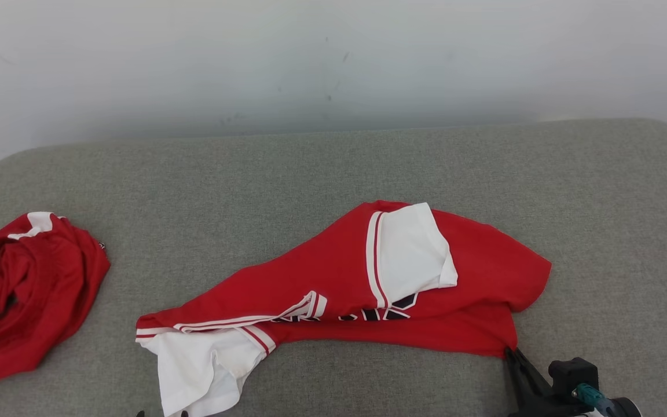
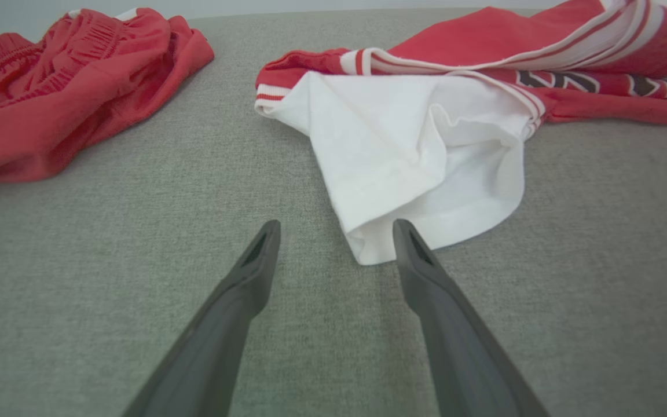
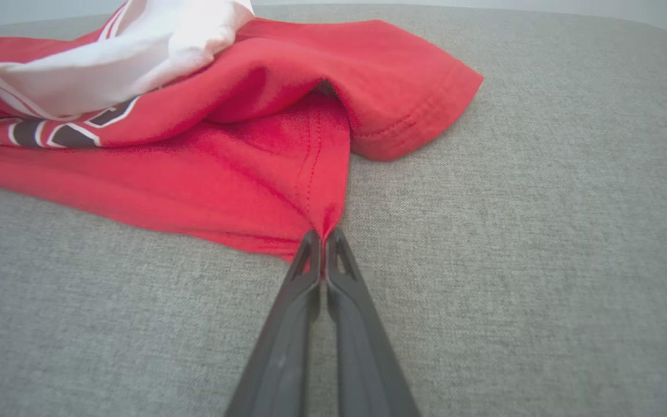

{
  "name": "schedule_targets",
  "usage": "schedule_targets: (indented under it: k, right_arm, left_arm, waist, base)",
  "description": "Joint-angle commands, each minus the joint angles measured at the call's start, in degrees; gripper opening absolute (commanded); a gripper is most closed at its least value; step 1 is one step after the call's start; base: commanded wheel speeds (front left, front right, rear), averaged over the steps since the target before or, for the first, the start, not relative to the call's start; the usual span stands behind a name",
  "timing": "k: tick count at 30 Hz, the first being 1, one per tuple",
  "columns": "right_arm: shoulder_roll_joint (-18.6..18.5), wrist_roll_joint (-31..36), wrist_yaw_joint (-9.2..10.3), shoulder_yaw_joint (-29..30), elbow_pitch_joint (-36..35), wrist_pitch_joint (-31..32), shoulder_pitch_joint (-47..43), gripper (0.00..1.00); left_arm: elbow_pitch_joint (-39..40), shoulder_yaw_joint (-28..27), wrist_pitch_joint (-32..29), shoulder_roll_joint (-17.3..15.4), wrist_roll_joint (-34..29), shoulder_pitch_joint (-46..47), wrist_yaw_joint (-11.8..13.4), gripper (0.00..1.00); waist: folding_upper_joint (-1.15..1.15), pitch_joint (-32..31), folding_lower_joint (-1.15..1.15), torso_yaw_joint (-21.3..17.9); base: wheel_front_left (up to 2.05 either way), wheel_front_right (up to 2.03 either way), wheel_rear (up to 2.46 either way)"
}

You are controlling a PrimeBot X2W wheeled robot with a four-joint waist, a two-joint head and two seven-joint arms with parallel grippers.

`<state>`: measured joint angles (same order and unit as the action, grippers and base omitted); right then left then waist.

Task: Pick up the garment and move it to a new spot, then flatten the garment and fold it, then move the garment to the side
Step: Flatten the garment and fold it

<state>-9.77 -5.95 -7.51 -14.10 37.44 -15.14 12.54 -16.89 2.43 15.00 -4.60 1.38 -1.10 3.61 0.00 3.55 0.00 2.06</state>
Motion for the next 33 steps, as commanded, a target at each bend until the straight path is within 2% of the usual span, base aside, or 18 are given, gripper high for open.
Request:
schedule_targets:
  k: [1, 2, 3, 4, 6, 7, 13, 19, 25, 33]
  right_arm:
    - [-0.2, 0.0, 0.04, 0.0, -0.2, -0.1, 0.5, 0.0]
    - [-0.3, 0.1, 0.03, -0.1, -0.2, -0.1, 0.5, 0.0]
    - [-0.3, 0.1, 0.03, -0.1, -0.2, -0.1, 0.5, 0.0]
    - [-0.3, 0.1, 0.04, -0.1, -0.2, -0.1, 0.6, 0.0]
    - [-0.5, 0.1, 0.04, 0.0, -0.3, -0.1, 0.7, 0.0]
    - [-0.5, 0.2, 0.04, 0.0, -0.3, -0.1, 0.7, 0.0]
    - [-1.1, -0.2, 0.04, 0.2, -0.8, -0.1, 0.6, 0.0]
    - [-2.1, -0.7, 0.04, 1.1, -5.4, -0.1, 0.5, 0.0]
    - [-3.8, -1.7, 0.03, 0.3, -12.0, -0.1, 0.6, 0.0]
    - [-7.5, -4.2, 0.03, -0.2, -18.4, -0.1, 4.3, 0.0]
  left_arm:
    - [-1.0, 0.0, 0.2, -0.2, 0.1, 1.2, 0.0, 1.0]
    - [-1.3, 0.0, 0.2, -0.2, 0.3, 1.5, -0.2, 0.82]
    - [-1.3, 0.0, 0.2, -0.2, 0.3, 1.5, -0.2, 0.82]
    - [-1.5, 0.0, 0.2, -0.2, 0.4, 2.1, -0.2, 0.48]
    - [-1.9, 0.2, 0.2, -0.3, 0.1, 2.9, -0.1, 0.22]
    - [-2.2, 0.3, 0.2, -0.3, 0.3, 3.1, -0.2, 0.0]
    - [2.3, -1.4, 0.2, 0.1, 3.1, 2.5, -0.6, 0.0]
    - [12.4, -4.2, 0.2, 0.3, 7.5, 1.1, -2.9, 0.0]
    - [19.2, -6.9, 0.2, -0.7, 10.8, 2.9, -5.2, 0.0]
    - [25.2, -7.3, -1.3, -3.4, 12.8, 9.5, -7.2, 0.0]
  waist:
    - [0.0, 0.1, 0.0, -0.2]
    - [0.0, 0.2, 0.0, -0.2]
    - [0.0, 0.2, 0.0, -0.2]
    - [0.0, 0.3, 0.0, -0.3]
    - [0.0, 0.5, 0.0, -0.4]
    - [0.0, 0.6, 0.0, -0.4]
    - [0.0, 0.0, 0.0, -1.0]
    - [0.0, -1.5, 0.0, -1.4]
    - [0.0, -3.6, 0.0, -2.3]
    - [0.0, -5.5, 0.0, -3.6]
  base:
    - [0.0, 0.0, 0.0]
    - [0.0, 0.0, 0.0]
    - [0.0, 0.0, 0.0]
    - [0.0, 0.0, 0.0]
    - [0.0, 0.0, 0.0]
    - [0.0, 0.0, 0.0]
    - [0.0, 0.0, 0.0]
    - [0.0, 0.0, 0.0]
    - [0.0, 0.0, 0.0]
    - [0.0, 0.0, 0.0]
